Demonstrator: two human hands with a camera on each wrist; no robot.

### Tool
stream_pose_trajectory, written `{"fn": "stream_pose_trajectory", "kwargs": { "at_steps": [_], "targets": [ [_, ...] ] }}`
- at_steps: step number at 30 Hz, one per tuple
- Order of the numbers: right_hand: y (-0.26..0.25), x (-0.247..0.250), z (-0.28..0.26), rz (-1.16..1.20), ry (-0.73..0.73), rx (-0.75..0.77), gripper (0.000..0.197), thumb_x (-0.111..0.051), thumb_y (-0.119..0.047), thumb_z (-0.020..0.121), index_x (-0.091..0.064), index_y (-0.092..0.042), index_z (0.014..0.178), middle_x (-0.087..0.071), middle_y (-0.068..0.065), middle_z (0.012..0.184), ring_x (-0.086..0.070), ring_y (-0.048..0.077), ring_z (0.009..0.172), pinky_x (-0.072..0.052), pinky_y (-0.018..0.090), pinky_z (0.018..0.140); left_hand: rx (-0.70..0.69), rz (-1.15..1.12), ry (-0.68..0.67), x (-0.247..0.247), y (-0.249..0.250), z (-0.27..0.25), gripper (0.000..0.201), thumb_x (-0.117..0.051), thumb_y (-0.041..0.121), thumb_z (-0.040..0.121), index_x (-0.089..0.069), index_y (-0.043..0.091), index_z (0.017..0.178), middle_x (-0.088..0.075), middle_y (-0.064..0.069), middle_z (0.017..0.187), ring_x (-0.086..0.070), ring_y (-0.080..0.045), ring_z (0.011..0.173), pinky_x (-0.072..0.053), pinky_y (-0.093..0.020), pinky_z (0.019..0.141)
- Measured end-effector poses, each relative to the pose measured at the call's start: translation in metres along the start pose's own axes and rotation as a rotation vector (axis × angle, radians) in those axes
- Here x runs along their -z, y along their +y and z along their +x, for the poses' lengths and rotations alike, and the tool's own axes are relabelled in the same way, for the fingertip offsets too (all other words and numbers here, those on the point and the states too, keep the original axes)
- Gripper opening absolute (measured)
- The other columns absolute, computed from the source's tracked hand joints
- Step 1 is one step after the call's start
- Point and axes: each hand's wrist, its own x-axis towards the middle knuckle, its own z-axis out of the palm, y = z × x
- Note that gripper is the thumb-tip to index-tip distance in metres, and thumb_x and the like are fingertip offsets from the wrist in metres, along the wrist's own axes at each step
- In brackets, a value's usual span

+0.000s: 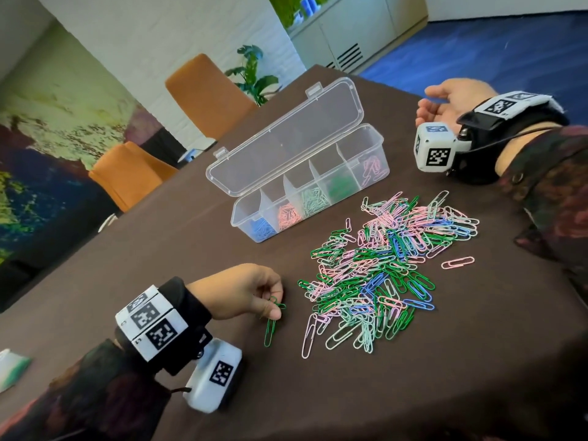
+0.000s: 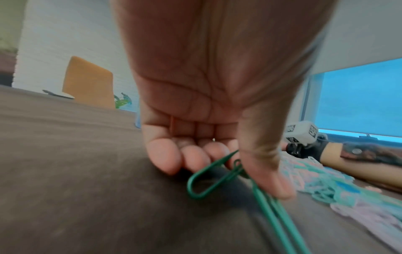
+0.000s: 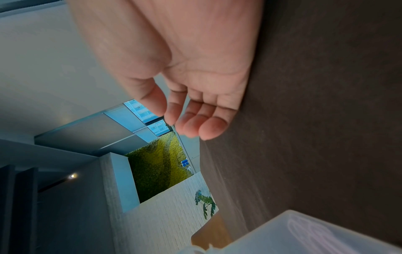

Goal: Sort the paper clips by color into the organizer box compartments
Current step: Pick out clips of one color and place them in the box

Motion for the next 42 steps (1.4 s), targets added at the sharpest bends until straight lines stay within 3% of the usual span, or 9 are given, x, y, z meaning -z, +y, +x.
{"fn": "stream_pose_trajectory", "kwargs": {
  "at_steps": [7, 12, 16, 23, 26, 29, 32, 35, 42],
  "targets": [
    [-0.001, 0.002, 0.002, 0.011, -0.002, -0.006, 0.017, -0.047, -0.019, 0.094, -0.056, -0.011, 0.105, -0.053, -0.001, 0.075, -0.053, 0.011, 0.057, -0.049, 0.018, 0.049, -0.047, -0.203, 0.140, 0.031, 0.000, -0.004, 0.036, -0.076, 0.055, 0.059, -0.062, 0.025, 0.070, -0.061, -0.003, 0.067, -0.053, -0.011, 0.059, -0.042, -0.023, 0.064],
    [-0.001, 0.002, 0.002, 0.018, -0.001, -0.015, 0.016, -0.049, -0.019, 0.093, -0.056, -0.010, 0.103, -0.053, -0.001, 0.075, -0.053, 0.011, 0.057, -0.049, 0.018, 0.049, -0.094, -0.330, 0.368, 0.060, 0.023, 0.007, 0.029, -0.081, 0.030, 0.069, -0.058, 0.014, 0.070, -0.059, 0.004, 0.056, -0.053, -0.005, 0.051, -0.045, -0.016, 0.054],
    [0.000, 0.002, 0.001, 0.018, -0.005, -0.017, 0.014, -0.049, -0.018, 0.093, -0.055, -0.008, 0.101, -0.053, -0.001, 0.075, -0.053, 0.011, 0.058, -0.048, 0.022, 0.051, -0.099, -0.356, 0.585, 0.076, 0.050, 0.033, 0.025, -0.072, 0.032, 0.072, -0.058, 0.012, 0.070, -0.057, 0.002, 0.055, -0.049, -0.009, 0.052, -0.043, -0.019, 0.052],
    [0.000, 0.001, 0.000, 0.018, 0.005, 0.008, 0.017, -0.048, -0.017, 0.093, -0.056, -0.010, 0.107, -0.054, 0.001, 0.076, -0.053, 0.013, 0.060, -0.048, 0.023, 0.050, -0.097, -0.077, 0.937, 0.097, 0.089, 0.098, 0.033, -0.073, 0.024, 0.081, -0.047, 0.020, 0.063, -0.051, 0.009, 0.051, -0.044, 0.001, 0.044, -0.041, -0.019, 0.054],
    [0.000, 0.000, -0.001, 0.006, 0.009, 0.009, 0.014, -0.048, -0.017, 0.093, -0.057, -0.009, 0.102, -0.054, 0.002, 0.076, -0.053, 0.013, 0.061, -0.048, 0.024, 0.051, -0.022, -0.002, 0.887, 0.101, 0.087, 0.120, 0.024, -0.073, 0.028, 0.082, -0.053, 0.015, 0.076, -0.054, 0.004, 0.066, -0.050, -0.014, 0.058, -0.050, -0.035, 0.069],
    [0.000, -0.001, -0.003, 0.004, 0.005, 0.020, 0.011, -0.048, -0.016, 0.094, -0.056, -0.009, 0.091, -0.053, 0.003, 0.076, -0.052, 0.013, 0.060, -0.047, 0.026, 0.052, 0.024, -0.041, 0.846, 0.100, 0.082, 0.126, 0.026, -0.072, 0.027, 0.082, -0.057, 0.010, 0.094, -0.056, 0.000, 0.076, -0.054, -0.020, 0.071, -0.054, -0.041, 0.077],
    [0.000, -0.001, -0.003, 0.016, 0.014, 0.034, 0.012, -0.046, -0.015, 0.094, -0.057, -0.011, 0.091, -0.054, 0.003, 0.077, -0.052, 0.014, 0.060, -0.048, 0.025, 0.053, -0.022, 0.013, 0.856, 0.096, 0.083, 0.113, 0.018, -0.068, 0.023, 0.086, -0.059, 0.010, 0.094, -0.056, 0.001, 0.074, -0.055, -0.019, 0.069, -0.051, -0.034, 0.070],
    [0.000, 0.000, -0.004, 0.003, 0.023, 0.034, 0.013, -0.047, -0.016, 0.093, -0.058, -0.010, 0.096, -0.055, 0.003, 0.077, -0.053, 0.014, 0.060, -0.048, 0.025, 0.052, -0.093, 0.080, 0.814, 0.083, 0.084, 0.088, 0.008, -0.065, 0.020, 0.088, -0.061, 0.014, 0.087, -0.059, 0.004, 0.073, -0.053, -0.009, 0.058, -0.044, -0.014, 0.054],
    [0.001, -0.002, -0.010, -0.022, 0.035, 0.041, 0.013, -0.048, -0.016, 0.093, -0.058, -0.009, 0.096, -0.055, 0.003, 0.076, -0.053, 0.014, 0.058, -0.048, 0.021, 0.049, -0.091, 0.249, 0.265, 0.038, 0.053, 0.051, 0.024, -0.072, 0.021, 0.082, -0.062, 0.015, 0.102, -0.055, 0.014, 0.080, -0.052, 0.009, 0.065, -0.038, -0.007, 0.062]
  ]
}}
